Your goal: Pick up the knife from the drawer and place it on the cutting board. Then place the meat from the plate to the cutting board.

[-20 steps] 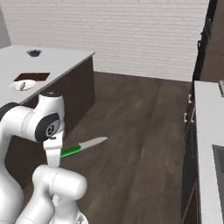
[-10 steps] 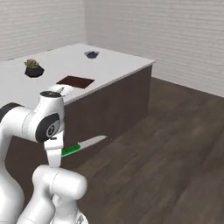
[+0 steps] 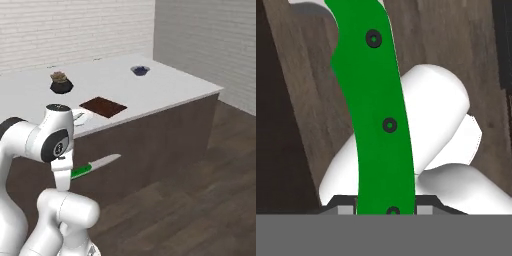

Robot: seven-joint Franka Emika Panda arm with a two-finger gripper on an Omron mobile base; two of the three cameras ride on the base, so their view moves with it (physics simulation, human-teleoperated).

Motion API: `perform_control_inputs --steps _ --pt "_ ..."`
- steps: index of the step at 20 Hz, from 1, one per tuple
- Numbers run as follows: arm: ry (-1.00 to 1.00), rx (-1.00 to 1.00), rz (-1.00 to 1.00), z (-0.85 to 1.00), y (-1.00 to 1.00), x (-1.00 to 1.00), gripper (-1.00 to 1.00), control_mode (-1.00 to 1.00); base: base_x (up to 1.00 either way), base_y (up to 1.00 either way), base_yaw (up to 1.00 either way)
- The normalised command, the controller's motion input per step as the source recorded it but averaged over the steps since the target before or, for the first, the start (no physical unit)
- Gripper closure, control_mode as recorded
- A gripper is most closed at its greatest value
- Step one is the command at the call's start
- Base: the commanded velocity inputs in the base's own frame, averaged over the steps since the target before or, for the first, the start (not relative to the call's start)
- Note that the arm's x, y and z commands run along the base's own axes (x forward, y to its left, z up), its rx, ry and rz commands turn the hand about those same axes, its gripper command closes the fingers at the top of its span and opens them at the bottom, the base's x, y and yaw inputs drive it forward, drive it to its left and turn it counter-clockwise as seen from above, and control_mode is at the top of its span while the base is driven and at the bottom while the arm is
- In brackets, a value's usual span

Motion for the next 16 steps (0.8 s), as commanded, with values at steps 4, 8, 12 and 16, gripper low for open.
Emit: perform_control_inputs --steps 4,8,12,16 --pt "0.0 0.0 0.0 0.0 0.0 0.0 1.0 1.0 1.0 -0.54 0.52" --pt "0.0 0.0 0.0 0.0 0.0 0.0 1.0 1.0 0.95 -0.52 0.62" --pt "0.0 0.0 0.0 0.0 0.0 0.0 1.0 1.0 0.89 -0.47 0.66" --pt "0.0 0.0 0.0 0.0 0.0 0.0 1.0 1.0 0.66 -0.48 0.71"
